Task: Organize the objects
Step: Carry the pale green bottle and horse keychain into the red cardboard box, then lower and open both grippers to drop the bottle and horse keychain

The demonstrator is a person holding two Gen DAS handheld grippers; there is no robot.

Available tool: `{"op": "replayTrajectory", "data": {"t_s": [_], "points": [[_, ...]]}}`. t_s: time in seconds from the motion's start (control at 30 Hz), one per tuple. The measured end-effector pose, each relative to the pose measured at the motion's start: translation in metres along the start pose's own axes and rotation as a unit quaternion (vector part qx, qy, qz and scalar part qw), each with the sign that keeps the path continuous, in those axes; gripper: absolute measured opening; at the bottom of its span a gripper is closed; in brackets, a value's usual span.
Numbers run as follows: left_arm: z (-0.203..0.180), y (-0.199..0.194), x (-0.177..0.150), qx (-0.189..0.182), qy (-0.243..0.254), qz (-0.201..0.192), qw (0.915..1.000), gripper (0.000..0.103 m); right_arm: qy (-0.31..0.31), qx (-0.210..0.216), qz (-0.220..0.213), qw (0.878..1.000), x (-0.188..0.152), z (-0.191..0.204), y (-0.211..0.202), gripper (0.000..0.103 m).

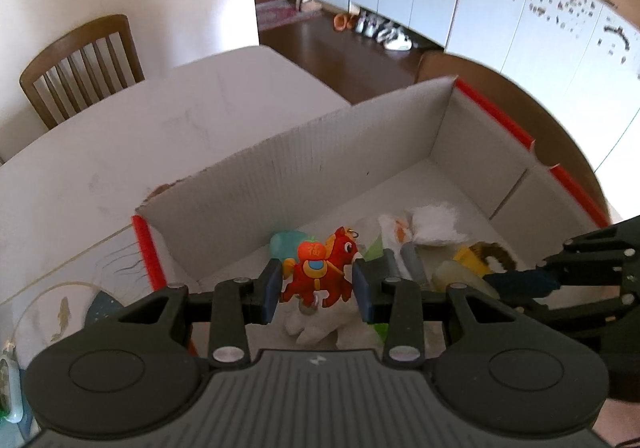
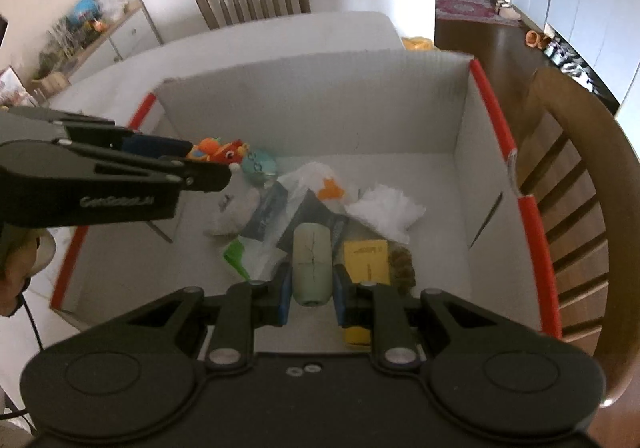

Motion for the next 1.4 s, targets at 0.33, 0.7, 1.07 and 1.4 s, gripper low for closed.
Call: {"op": "replayTrajectory", "data": {"t_s": [0.33,0.7,1.07,1.4], "points": [[-0.006,0.031,-0.005,-0.016,0.008,0.056,0.9983,0.037,-0.009,-0.002,0.029,1.000,-0.009,0.002,0.017,0.019],[-0.006,0.033,-0.009,-0.023,0.005,0.058,0.9980,0.038,-0.018,0.009,0.028,0.999,-0.012,0.007,0.009,0.027],[-0.005,-0.004,-0.012,-0.039,-0.018,0.010,0.9990,0.041,-0.018,0.018,-0.012,1.000,-0.004,0.010,-0.023,0.028],[0.002,-0.055,-0.015,-0.038,-0.048,-0.044,0.9972,0.042,-0.021,0.035,-0.050,0.998,0.003,0.021,-0.053,0.029]]}}
Point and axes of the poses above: each gripper's, at about its wrist camera, not at the fingertips, and y roughly the way its jaws point, z to its left, x to its top, the point moved 6 cm from there along y, roughly the way its jaws point, and after that the axes turned 3 degrees about y, right-handed, at the moved point
